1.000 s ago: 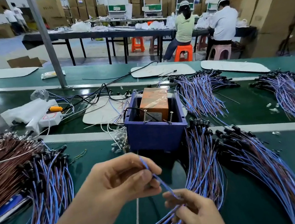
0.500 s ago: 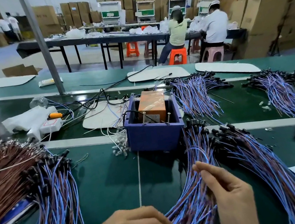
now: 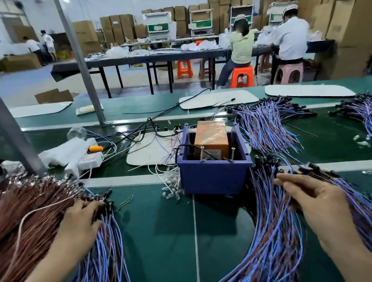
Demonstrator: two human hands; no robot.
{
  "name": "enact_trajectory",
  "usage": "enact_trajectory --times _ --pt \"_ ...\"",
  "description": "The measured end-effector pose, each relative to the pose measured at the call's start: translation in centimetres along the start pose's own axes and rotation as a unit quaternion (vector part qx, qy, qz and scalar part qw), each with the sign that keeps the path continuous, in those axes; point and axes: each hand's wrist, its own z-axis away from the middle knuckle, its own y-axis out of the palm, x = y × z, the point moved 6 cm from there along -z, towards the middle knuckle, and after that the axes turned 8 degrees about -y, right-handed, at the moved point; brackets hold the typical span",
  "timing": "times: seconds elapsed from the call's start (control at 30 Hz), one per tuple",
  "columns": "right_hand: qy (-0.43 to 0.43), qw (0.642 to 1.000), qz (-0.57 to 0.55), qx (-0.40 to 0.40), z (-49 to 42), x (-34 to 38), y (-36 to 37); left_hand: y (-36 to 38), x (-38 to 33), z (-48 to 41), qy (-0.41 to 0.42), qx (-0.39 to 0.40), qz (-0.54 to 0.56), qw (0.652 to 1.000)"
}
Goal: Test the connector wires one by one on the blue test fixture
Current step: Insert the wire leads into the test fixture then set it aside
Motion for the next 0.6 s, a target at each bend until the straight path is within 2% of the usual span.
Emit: enact_trajectory --times 0.1,0.17,0.23,0.37,0.5,0.6 --pt "0.109 0.980 0.100 0.136 0.5 -3.4 2.3 -0.8 0.2 0.0 -0.006 -0.019 0.058 0.998" --pt "0.147 0.967 0.105 0.179 1.3 -4.6 3.3 -0.9 0.4 -0.3 -0.013 -0.018 0.068 0.997" --pt "0.142 0.961 0.130 0.197 2.0 -4.8 3.7 -0.8 0.5 -0.8 -0.016 -0.017 0.067 0.997" --pt "0.074 0.946 0.207 0.239 2.6 -3.6 4.2 -0.9 0.2 -1.7 -0.018 -0.048 0.073 0.996" --pt "0.074 0.954 0.157 0.246 3.8 -2.5 4.6 -1.9 -0.1 -1.8 -0.007 -0.085 0.100 0.991" --pt "0.111 0.967 0.064 0.220 4.6 -1.6 4.7 -4.8 -2.3 -0.4 0.021 -0.173 0.168 0.970"
